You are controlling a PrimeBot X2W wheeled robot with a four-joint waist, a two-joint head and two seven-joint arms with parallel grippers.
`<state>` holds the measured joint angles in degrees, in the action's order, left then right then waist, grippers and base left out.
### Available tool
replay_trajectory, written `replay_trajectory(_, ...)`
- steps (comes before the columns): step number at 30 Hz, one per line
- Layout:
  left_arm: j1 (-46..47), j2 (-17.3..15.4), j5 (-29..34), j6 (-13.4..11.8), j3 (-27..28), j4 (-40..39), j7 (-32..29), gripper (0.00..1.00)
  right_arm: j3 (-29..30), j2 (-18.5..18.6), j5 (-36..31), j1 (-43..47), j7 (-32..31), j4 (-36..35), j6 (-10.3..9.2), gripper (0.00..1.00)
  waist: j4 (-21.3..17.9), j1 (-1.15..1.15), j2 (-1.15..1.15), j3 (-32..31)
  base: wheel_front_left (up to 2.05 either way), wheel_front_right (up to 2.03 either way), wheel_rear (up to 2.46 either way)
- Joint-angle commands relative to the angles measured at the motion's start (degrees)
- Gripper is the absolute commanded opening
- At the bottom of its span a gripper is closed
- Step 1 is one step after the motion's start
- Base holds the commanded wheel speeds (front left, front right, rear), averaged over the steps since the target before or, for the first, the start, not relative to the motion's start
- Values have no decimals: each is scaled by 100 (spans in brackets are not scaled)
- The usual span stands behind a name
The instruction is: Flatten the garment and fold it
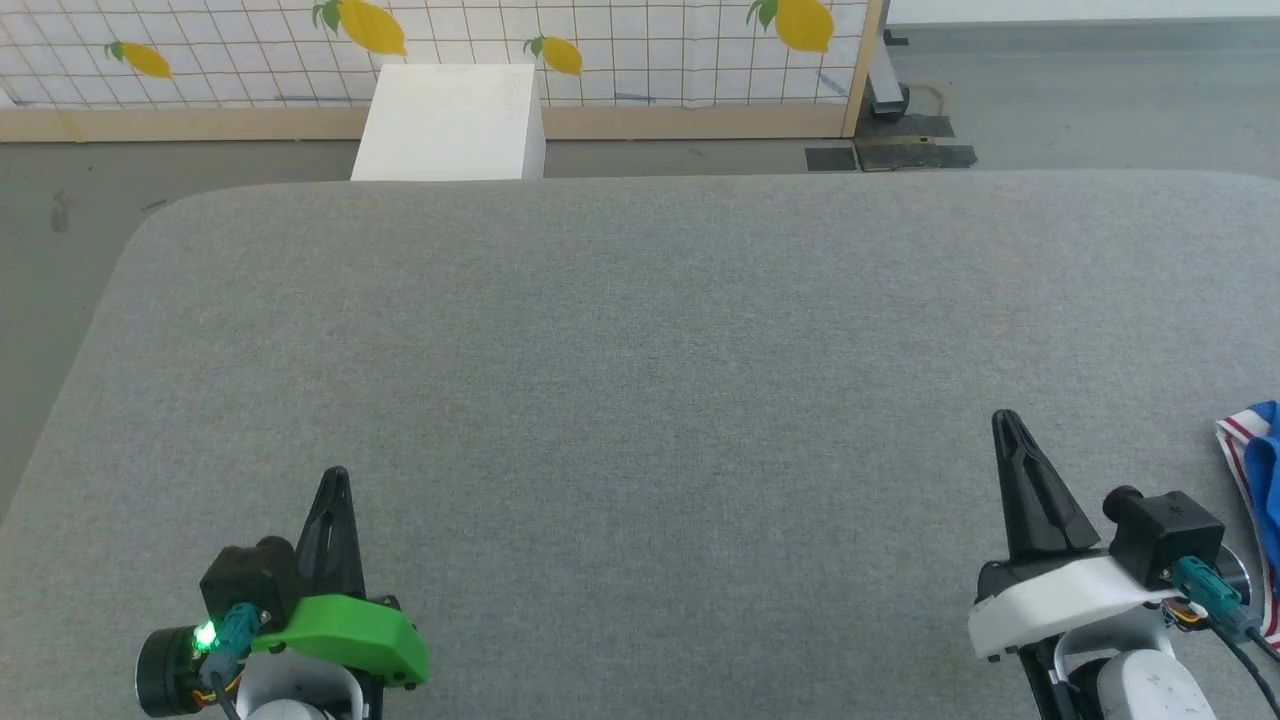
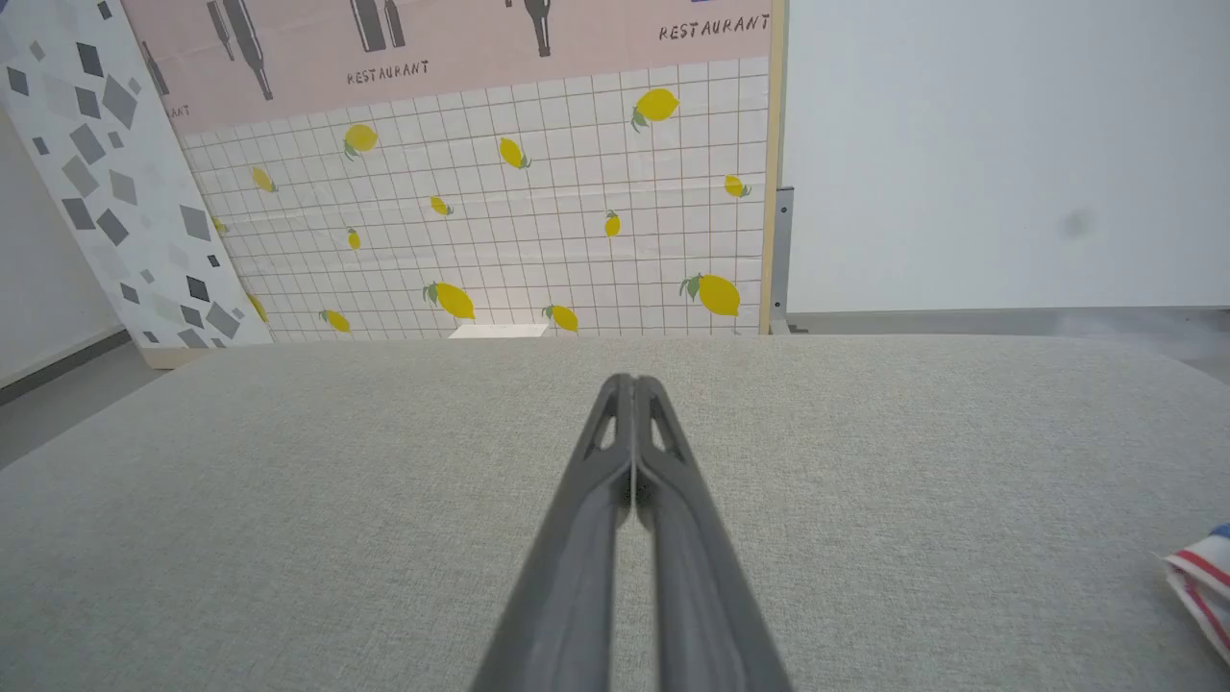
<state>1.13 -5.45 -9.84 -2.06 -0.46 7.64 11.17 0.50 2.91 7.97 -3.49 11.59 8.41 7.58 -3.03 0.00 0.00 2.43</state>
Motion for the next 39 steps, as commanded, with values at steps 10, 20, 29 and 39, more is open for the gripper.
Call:
replay_trajectory(10,-32,49,135,29,17,-104,-122,0,-10,-1,-114,93,-133,-121,-3,0,32,0,0,-25,0,0,0)
replay_trajectory(20,-41,73,230,49,20,-178,-234,0,-15,-1,-191,122,-249,-202,-3,0,62,0,0,-50,0,0,0)
replay_trajectory(29,-50,94,317,67,23,-245,-336,0,-19,-1,-261,148,-353,-275,-4,0,90,0,0,-72,0,0,0)
replay_trajectory(39,-62,125,442,93,27,-343,-482,0,-25,-2,-361,186,-505,-381,-5,0,130,0,0,-104,0,0,0)
